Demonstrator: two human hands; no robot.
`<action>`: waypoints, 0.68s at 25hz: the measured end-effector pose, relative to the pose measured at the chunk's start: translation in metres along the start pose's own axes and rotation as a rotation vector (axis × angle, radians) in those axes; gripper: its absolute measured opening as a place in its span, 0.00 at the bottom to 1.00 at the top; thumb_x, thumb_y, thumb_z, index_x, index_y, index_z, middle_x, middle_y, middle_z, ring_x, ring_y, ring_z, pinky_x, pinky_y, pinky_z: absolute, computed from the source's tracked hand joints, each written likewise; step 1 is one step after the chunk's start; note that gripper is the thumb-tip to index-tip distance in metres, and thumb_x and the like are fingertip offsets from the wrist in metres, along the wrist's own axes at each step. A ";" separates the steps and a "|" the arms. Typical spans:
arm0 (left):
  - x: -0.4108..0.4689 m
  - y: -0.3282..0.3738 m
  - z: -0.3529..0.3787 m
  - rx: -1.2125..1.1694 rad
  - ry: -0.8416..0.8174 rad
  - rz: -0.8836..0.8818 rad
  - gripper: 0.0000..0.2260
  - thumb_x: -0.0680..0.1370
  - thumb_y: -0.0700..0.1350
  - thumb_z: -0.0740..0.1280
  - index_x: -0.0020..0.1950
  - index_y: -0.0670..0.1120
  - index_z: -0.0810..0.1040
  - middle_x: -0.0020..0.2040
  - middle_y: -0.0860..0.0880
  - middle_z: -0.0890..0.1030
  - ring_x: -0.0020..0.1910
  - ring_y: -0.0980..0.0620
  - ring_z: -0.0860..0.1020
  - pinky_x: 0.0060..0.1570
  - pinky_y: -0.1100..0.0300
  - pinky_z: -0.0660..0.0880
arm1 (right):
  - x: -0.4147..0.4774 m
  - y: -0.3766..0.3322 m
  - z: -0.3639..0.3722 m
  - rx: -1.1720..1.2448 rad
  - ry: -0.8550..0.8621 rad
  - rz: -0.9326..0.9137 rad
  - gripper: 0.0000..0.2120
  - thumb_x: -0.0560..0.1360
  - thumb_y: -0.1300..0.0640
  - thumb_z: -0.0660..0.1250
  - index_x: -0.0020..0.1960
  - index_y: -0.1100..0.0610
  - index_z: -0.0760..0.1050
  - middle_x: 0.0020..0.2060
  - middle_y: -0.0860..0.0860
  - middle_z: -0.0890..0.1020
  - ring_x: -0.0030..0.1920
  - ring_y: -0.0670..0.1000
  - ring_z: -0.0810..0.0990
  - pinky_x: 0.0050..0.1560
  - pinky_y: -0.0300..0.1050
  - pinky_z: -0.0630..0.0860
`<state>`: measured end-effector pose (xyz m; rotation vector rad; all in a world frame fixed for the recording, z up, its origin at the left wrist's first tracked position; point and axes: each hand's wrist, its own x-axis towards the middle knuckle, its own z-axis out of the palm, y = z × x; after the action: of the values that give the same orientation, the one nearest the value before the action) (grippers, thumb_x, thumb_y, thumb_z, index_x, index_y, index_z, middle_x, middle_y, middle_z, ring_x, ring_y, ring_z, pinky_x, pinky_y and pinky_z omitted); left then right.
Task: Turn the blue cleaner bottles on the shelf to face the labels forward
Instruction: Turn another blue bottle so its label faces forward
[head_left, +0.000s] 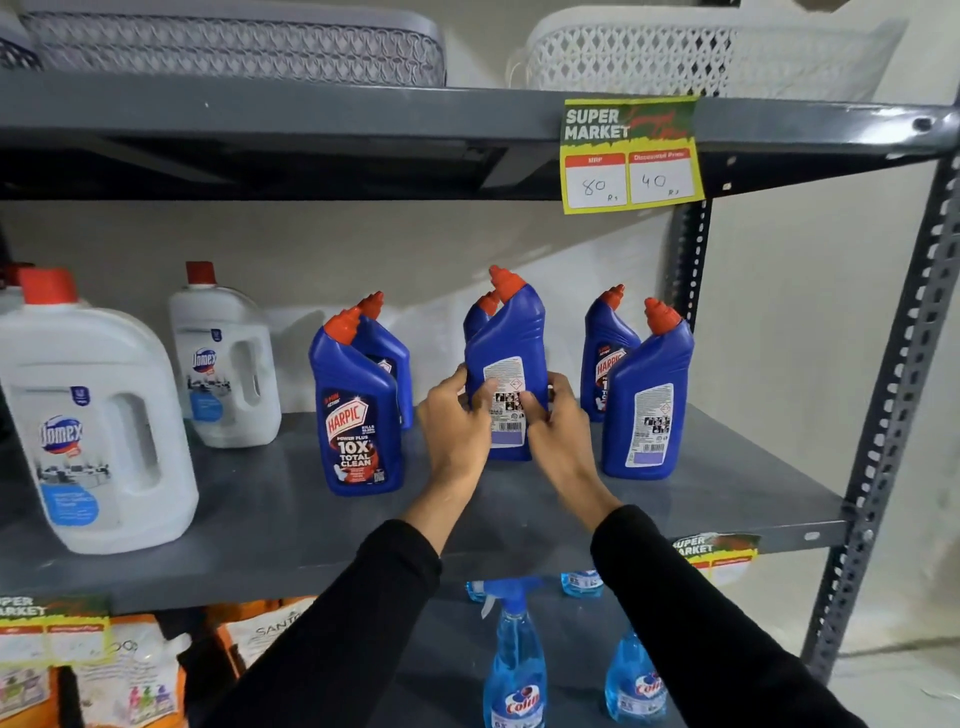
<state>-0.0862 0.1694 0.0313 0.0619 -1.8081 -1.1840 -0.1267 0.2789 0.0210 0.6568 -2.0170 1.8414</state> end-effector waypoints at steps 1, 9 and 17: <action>0.001 0.005 0.003 0.004 0.036 0.015 0.08 0.79 0.44 0.67 0.57 0.44 0.79 0.47 0.48 0.85 0.43 0.54 0.83 0.42 0.63 0.81 | 0.001 -0.005 0.002 -0.006 0.040 -0.032 0.12 0.79 0.58 0.64 0.61 0.58 0.69 0.54 0.54 0.82 0.48 0.45 0.82 0.39 0.31 0.78; -0.004 0.037 0.019 -0.244 -0.060 -0.124 0.17 0.76 0.55 0.69 0.59 0.46 0.74 0.44 0.48 0.84 0.40 0.56 0.84 0.44 0.57 0.83 | -0.024 -0.019 0.013 -0.244 0.163 -0.217 0.17 0.76 0.56 0.63 0.64 0.48 0.68 0.53 0.46 0.77 0.51 0.48 0.79 0.47 0.50 0.80; 0.004 0.029 0.004 -0.330 -0.175 -0.144 0.12 0.84 0.53 0.52 0.57 0.53 0.74 0.49 0.50 0.82 0.47 0.53 0.83 0.45 0.60 0.80 | -0.027 -0.005 0.004 -0.297 0.096 -0.380 0.27 0.74 0.72 0.66 0.68 0.50 0.74 0.62 0.50 0.70 0.64 0.52 0.70 0.58 0.46 0.78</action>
<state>-0.0795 0.1853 0.0548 -0.1072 -1.7552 -1.6200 -0.1011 0.2776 0.0103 0.7819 -1.8931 1.3031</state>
